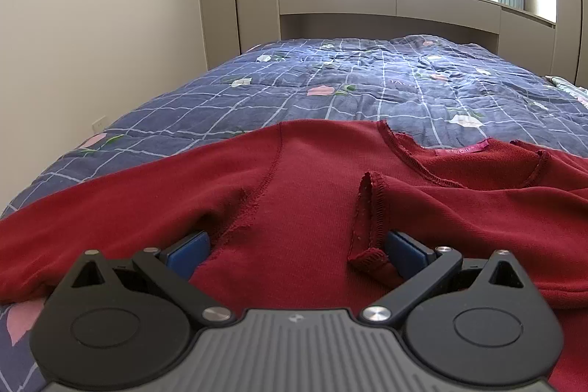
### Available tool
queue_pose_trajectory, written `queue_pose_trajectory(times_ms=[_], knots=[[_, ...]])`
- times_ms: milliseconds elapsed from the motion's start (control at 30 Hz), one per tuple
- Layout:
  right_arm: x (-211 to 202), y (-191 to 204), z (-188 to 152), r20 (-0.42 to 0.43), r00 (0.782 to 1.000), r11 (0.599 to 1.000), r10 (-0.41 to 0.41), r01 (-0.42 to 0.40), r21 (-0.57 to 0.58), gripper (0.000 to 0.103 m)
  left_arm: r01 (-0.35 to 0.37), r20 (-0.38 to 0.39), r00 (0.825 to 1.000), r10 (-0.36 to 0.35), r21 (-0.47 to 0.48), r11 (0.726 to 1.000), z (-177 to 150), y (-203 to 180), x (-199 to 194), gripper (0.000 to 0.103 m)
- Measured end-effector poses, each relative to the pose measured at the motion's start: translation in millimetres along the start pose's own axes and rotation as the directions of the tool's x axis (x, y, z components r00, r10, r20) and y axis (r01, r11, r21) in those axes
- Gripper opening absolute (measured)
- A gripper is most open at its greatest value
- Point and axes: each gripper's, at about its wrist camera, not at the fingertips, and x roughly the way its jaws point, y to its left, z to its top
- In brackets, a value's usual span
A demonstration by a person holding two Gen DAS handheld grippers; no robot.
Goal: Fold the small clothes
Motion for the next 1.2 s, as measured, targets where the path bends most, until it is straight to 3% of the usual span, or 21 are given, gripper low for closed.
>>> queue_pose_trajectory(times_ms=[167,333,500,600,767,867,933,1000,1100,1200], knots=[[-1.8,9.0,-0.4,0.001,1.000,0.999,0.005,-0.004,-0.046,0.102,0.003,0.005,1.000,-0.003,-0.003,1.000,1.0,0.5,-0.2,0.102],[-18.9,-0.5,1.1,-0.039,0.992,0.989,0.119,-0.122,-0.088,0.102,0.074,-0.026,0.997,-0.074,-0.015,0.997,8.7,13.7,-17.4,0.103],[-55.4,-10.1,1.0,-0.017,0.986,0.978,0.167,-0.168,-0.121,0.102,0.102,-0.071,0.991,-0.109,-0.098,0.990,6.6,51.4,-55.5,0.103],[-80.3,-9.5,3.8,0.008,0.978,0.973,0.206,-0.205,-0.104,0.102,0.069,-0.098,0.991,-0.087,-0.169,0.983,-0.1,87.0,-74.0,0.103],[-126.3,0.3,5.6,0.062,0.936,0.938,0.347,-0.346,-0.024,0.102,-0.045,-0.146,0.989,-0.004,-0.334,0.942,-16.6,167.4,-88.4,0.103],[-151.2,12.8,2.0,0.091,0.886,0.889,0.455,-0.458,0.015,0.102,-0.135,-0.192,0.980,0.049,-0.462,0.876,-31.8,222.1,-87.0,0.103],[-163.1,25.1,-2.9,0.097,0.857,0.859,0.507,-0.511,0.022,0.102,-0.185,-0.217,0.974,0.070,-0.574,0.798,-42.3,254.6,-85.9,0.103],[-169.8,40.1,-6.3,0.069,0.845,0.845,0.531,-0.534,0.032,0.102,-0.176,-0.189,0.980,0.061,-0.684,0.708,-52.3,281.7,-87.1,0.102],[-176.9,56.8,-10.1,0.032,0.839,0.837,0.543,-0.544,0.051,0.102,-0.133,-0.120,0.991,0.063,-0.786,0.603,-57.8,302.7,-90.8,0.100],[-186.9,66.9,-11.6,0.020,0.829,0.827,0.559,-0.560,0.062,0.102,-0.167,-0.116,0.984,0.133,-0.851,0.498,-60.1,314.9,-88.5,0.084]])
